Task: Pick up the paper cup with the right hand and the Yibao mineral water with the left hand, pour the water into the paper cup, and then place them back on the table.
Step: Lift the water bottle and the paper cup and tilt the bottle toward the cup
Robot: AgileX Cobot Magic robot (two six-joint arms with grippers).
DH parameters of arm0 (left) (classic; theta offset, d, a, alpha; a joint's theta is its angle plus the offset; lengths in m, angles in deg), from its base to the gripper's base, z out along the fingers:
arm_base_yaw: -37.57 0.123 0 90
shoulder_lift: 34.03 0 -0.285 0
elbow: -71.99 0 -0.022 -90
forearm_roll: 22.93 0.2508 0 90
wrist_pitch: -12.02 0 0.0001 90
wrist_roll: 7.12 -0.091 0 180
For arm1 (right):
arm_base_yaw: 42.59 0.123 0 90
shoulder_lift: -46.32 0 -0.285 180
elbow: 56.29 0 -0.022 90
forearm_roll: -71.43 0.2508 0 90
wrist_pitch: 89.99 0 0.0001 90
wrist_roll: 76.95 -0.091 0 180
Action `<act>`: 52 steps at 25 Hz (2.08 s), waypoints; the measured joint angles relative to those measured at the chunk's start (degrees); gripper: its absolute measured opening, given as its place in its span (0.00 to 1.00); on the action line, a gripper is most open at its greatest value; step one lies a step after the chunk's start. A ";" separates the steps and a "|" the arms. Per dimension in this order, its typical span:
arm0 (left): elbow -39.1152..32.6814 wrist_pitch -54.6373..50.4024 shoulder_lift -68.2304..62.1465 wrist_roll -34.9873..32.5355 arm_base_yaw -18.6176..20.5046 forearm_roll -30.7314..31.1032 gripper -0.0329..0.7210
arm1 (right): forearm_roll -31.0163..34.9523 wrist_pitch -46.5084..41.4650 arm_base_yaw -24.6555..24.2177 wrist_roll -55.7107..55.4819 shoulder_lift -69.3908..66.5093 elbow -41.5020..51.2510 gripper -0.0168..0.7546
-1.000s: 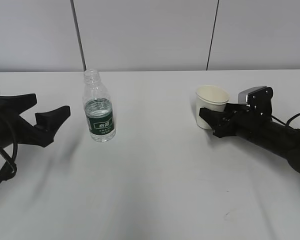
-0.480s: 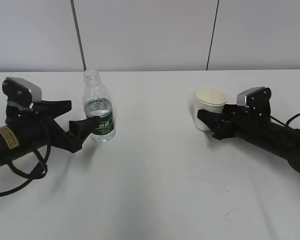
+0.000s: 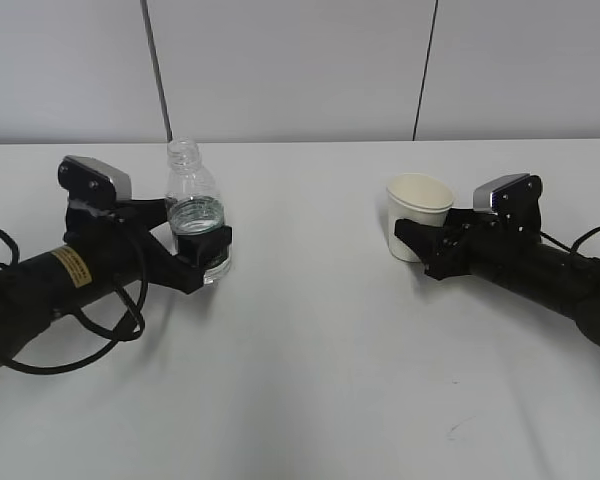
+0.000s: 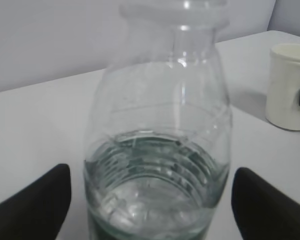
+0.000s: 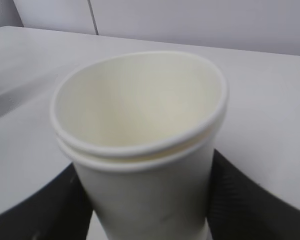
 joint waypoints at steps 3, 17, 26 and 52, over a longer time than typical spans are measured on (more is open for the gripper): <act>2.22 0.08 -2.10 0.00 -0.64 0.00 0.83 | 0.00 0.00 0.00 0.00 0.00 0.00 0.65; 3.89 0.07 -4.20 0.00 -0.83 -2.22 0.58 | -0.05 0.36 0.00 -0.02 -0.24 -0.12 0.65; 3.89 0.07 -4.20 0.00 -0.83 -2.12 0.57 | -2.24 0.68 0.00 -0.26 -0.43 -0.12 0.65; 3.95 -8.37 1.87 -0.19 -0.83 4.10 0.56 | -21.63 0.36 7.09 -10.68 1.27 -2.97 0.64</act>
